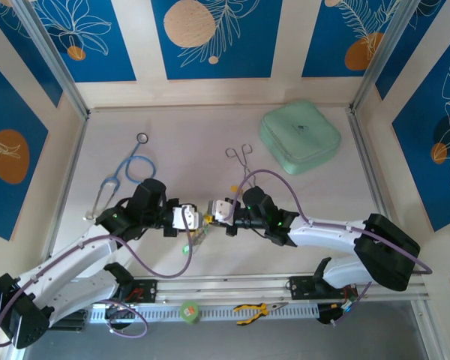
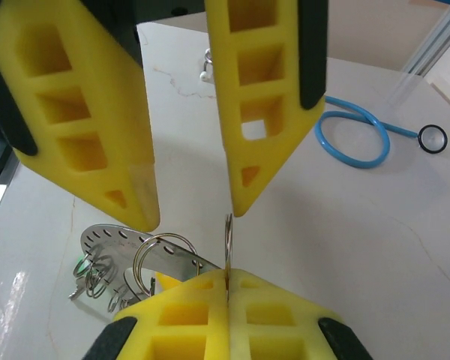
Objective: Put the keys on the keyring
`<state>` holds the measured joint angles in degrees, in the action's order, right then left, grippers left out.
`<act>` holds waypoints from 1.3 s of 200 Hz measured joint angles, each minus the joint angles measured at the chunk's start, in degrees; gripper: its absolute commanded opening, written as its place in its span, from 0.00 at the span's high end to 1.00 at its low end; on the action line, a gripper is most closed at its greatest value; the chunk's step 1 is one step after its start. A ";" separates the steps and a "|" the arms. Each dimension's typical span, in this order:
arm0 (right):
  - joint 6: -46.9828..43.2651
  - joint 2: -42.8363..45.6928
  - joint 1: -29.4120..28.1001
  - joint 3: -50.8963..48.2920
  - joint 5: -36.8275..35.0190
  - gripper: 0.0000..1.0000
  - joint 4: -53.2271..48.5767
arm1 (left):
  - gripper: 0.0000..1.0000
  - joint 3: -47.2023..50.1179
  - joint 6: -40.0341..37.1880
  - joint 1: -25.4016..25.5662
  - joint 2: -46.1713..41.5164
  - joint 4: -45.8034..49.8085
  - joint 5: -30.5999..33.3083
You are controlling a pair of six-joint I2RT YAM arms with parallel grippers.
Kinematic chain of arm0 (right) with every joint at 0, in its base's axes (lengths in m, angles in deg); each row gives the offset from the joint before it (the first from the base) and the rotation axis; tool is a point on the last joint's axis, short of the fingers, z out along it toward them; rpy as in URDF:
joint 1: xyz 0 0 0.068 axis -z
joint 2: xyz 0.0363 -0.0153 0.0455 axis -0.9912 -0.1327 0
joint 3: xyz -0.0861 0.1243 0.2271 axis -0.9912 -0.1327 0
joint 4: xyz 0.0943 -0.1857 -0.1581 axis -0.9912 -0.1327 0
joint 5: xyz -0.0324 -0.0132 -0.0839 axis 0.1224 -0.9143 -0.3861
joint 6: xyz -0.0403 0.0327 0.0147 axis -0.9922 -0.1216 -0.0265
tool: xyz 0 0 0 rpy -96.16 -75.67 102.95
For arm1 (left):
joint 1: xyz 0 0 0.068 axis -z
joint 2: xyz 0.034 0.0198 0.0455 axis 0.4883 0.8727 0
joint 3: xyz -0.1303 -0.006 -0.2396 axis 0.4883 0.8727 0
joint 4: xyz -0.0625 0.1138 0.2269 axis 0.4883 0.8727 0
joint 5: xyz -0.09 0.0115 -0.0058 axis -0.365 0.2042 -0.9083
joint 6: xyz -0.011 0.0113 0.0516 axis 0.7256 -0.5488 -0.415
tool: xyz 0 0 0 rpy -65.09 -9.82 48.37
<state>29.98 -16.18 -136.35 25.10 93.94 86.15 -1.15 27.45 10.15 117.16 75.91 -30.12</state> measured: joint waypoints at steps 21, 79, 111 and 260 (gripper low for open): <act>-0.02 0.11 0.00 0.09 0.28 1.00 -0.52 | 0.76 2.19 -0.09 0.00 -0.02 -3.02 0.04; -0.70 0.11 0.00 0.92 0.96 1.00 -2.25 | 0.88 3.30 -0.09 0.00 0.02 -7.23 0.94; -0.87 0.35 0.11 1.22 1.05 0.91 -3.34 | 1.00 3.30 0.20 0.00 0.94 -7.76 0.48; 4.07 7.13 3.82 -2.84 5.11 0.84 -5.18 | 1.00 16.46 18.56 0.00 -2.58 -31.61 -2.12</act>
<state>34.04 -9.06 -132.53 22.26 99.05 80.97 15.30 46.00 10.15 114.58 44.31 -32.24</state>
